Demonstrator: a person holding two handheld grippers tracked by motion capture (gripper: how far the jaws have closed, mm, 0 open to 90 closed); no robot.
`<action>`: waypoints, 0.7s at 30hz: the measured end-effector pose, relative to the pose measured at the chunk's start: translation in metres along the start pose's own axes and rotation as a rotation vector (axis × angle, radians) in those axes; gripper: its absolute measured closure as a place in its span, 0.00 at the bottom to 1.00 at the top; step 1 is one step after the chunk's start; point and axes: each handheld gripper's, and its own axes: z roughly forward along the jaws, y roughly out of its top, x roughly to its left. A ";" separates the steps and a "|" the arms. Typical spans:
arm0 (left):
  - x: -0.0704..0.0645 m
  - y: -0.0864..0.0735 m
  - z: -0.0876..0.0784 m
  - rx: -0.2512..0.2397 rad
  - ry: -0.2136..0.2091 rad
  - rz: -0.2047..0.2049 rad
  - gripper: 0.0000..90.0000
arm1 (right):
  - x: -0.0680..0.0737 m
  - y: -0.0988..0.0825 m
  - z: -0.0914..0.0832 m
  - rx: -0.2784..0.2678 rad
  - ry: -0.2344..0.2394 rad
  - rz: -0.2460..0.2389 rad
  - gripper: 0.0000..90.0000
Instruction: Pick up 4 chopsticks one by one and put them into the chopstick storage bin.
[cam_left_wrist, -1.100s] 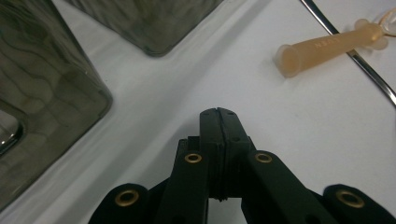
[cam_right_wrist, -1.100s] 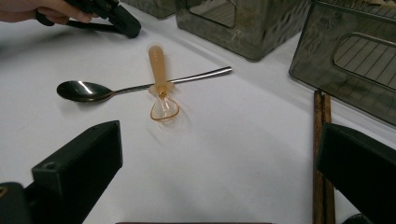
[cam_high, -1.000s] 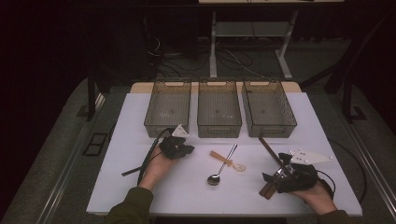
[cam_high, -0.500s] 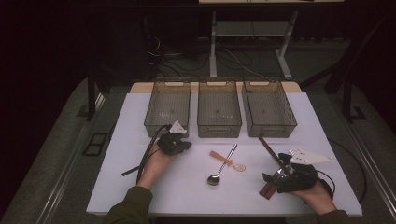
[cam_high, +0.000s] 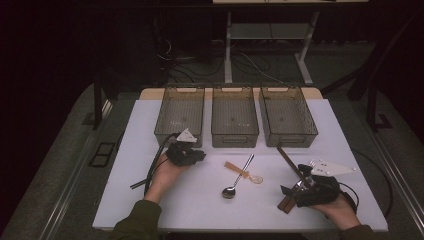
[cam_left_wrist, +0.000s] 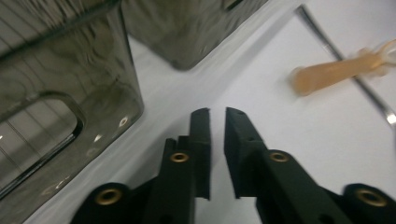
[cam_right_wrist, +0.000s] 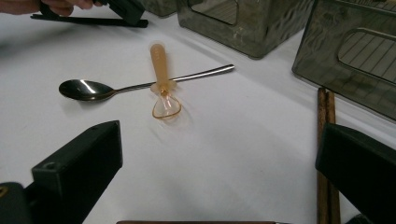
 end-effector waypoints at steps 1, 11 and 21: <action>-0.001 0.000 -0.004 -0.018 -0.009 -0.006 0.83 | 0.000 0.000 0.000 0.002 0.001 -0.001 0.00; -0.006 -0.011 -0.042 -0.059 -0.026 0.028 0.57 | 0.001 0.001 -0.002 -0.006 0.002 -0.003 0.00; 0.003 -0.038 -0.076 -0.090 0.024 0.016 0.48 | 0.001 0.000 -0.001 -0.004 0.000 -0.002 0.00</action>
